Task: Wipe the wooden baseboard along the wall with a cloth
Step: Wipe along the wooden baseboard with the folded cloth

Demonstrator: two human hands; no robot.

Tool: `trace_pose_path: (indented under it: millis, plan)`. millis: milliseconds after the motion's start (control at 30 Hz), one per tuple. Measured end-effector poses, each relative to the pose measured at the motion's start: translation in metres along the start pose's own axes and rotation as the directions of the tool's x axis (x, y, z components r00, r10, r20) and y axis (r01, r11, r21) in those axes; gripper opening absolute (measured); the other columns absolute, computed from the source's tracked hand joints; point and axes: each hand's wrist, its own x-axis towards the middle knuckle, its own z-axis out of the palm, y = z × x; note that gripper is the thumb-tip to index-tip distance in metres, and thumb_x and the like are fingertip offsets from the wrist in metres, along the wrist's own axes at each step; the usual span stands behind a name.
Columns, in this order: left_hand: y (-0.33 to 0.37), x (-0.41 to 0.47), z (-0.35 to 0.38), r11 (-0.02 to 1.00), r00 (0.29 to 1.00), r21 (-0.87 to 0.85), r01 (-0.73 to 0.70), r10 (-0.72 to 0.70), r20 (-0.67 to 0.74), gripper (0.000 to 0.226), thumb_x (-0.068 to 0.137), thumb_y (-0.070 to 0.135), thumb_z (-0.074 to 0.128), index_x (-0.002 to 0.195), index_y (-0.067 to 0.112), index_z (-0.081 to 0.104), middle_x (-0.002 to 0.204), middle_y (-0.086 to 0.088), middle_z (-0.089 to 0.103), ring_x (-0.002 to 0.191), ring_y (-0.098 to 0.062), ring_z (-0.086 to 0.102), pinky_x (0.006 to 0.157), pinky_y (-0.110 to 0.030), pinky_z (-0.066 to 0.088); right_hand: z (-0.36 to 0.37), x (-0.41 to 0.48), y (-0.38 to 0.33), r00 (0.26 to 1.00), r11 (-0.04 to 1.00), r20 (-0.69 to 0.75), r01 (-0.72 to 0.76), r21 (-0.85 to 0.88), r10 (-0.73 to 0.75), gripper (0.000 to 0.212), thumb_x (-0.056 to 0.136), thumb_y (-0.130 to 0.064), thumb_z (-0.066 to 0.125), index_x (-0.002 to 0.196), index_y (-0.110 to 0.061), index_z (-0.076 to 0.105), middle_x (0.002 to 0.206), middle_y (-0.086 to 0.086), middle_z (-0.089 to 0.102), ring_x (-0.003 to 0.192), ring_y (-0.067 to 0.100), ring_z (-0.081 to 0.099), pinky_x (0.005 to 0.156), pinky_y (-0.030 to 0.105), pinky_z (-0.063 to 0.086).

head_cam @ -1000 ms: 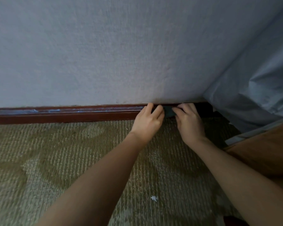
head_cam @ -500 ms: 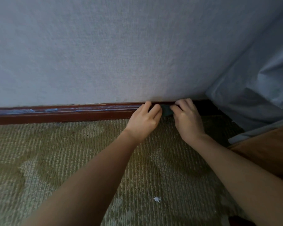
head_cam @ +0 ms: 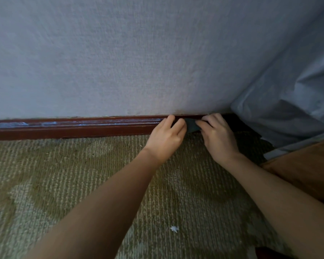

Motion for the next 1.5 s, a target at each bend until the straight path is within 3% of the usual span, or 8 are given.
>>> trace_pose_path:
  millis: [233, 433, 600, 767, 933, 1133, 1333, 1500]
  plan:
    - [0.002, 0.001, 0.001, 0.998, 0.999, -0.04, 0.043, -0.043, 0.006, 0.02, 0.075, -0.004, 0.056, 0.09, -0.007, 0.069, 0.08, -0.016, 0.065, 0.065, -0.028, 0.06, 0.058, -0.031, 0.05, 0.0, 0.004, 0.001, 1.0, 1.0, 0.009, 0.019, 0.011, -0.019, 0.03, 0.063, 0.019, 0.071, 0.091, 0.007, 0.07, 0.082, 0.019, 0.064, 0.081, 0.037, 0.061, 0.066, 0.044, 0.054]
    - [0.014, 0.013, -0.003, 0.991, 0.998, -0.118, 0.057, -0.059, -0.018, 0.027, 0.08, -0.001, 0.045, 0.091, -0.009, 0.069, 0.084, -0.02, 0.066, 0.071, -0.032, 0.063, 0.062, -0.033, 0.053, -0.014, -0.007, 0.006, 0.995, 0.995, -0.026, -0.096, -0.015, 0.095, 0.026, 0.067, 0.017, 0.067, 0.092, 0.009, 0.067, 0.088, 0.022, 0.061, 0.086, 0.041, 0.058, 0.074, 0.046, 0.052]
    - [0.034, 0.038, 0.01, 0.994, 1.0, -0.109, 0.004, -0.007, -0.022, 0.028, 0.079, 0.001, 0.044, 0.088, -0.006, 0.071, 0.081, -0.016, 0.066, 0.068, -0.03, 0.062, 0.061, -0.032, 0.053, -0.023, -0.013, 0.029, 0.981, 0.98, 0.029, -0.189, -0.058, 0.191, 0.028, 0.073, 0.017, 0.061, 0.099, 0.011, 0.065, 0.096, 0.026, 0.061, 0.09, 0.045, 0.057, 0.078, 0.051, 0.05]
    - [0.047, 0.054, 0.02, 0.996, 0.999, -0.074, -0.043, 0.041, -0.025, 0.012, 0.073, 0.001, 0.067, 0.083, -0.001, 0.073, 0.081, -0.012, 0.067, 0.068, -0.026, 0.061, 0.061, -0.031, 0.05, -0.029, -0.017, 0.043, 0.966, 0.96, 0.048, -0.247, -0.135, 0.255, 0.028, 0.075, 0.016, 0.058, 0.103, 0.01, 0.063, 0.102, 0.028, 0.059, 0.091, 0.046, 0.056, 0.079, 0.052, 0.048]
    - [0.051, 0.062, 0.024, 0.993, 0.996, -0.081, -0.089, 0.089, 0.008, 0.028, 0.078, 0.002, 0.046, 0.068, 0.005, 0.071, 0.078, -0.008, 0.066, 0.068, -0.025, 0.062, 0.059, -0.029, 0.048, -0.028, -0.018, 0.05, 0.963, 0.955, 0.044, -0.255, -0.151, 0.264, 0.029, 0.071, 0.019, 0.06, 0.098, 0.011, 0.065, 0.095, 0.028, 0.06, 0.086, 0.045, 0.057, 0.071, 0.049, 0.051]
    - [0.048, 0.06, 0.019, 0.991, 0.989, -0.049, -0.125, 0.128, 0.077, 0.033, 0.077, 0.003, 0.04, 0.07, 0.008, 0.072, 0.079, -0.006, 0.067, 0.072, -0.023, 0.063, 0.062, -0.028, 0.049, -0.028, -0.018, 0.052, 0.973, 0.972, 0.015, -0.229, -0.049, 0.23, 0.023, 0.074, 0.019, 0.059, 0.094, 0.012, 0.066, 0.089, 0.026, 0.063, 0.078, 0.042, 0.061, 0.07, 0.047, 0.053]
    - [0.038, 0.052, 0.009, 0.99, 0.979, -0.035, -0.14, 0.144, 0.143, 0.04, 0.075, 0.008, 0.036, 0.076, 0.014, 0.075, 0.084, 0.0, 0.068, 0.076, -0.018, 0.064, 0.067, -0.024, 0.05, -0.024, -0.016, 0.043, 0.975, 0.975, 0.036, -0.22, -0.035, 0.221, 0.027, 0.073, 0.019, 0.06, 0.099, 0.013, 0.065, 0.094, 0.026, 0.063, 0.082, 0.042, 0.061, 0.074, 0.049, 0.053]
    - [0.027, 0.042, 0.001, 0.989, 0.978, -0.004, -0.147, 0.146, 0.146, 0.038, 0.075, 0.008, 0.037, 0.075, 0.013, 0.075, 0.08, -0.001, 0.067, 0.072, -0.019, 0.063, 0.063, -0.025, 0.05, -0.02, -0.011, 0.03, 0.985, 0.984, 0.007, -0.172, -0.054, 0.173, 0.026, 0.063, 0.022, 0.065, 0.088, 0.013, 0.068, 0.081, 0.025, 0.063, 0.078, 0.042, 0.06, 0.068, 0.045, 0.053]
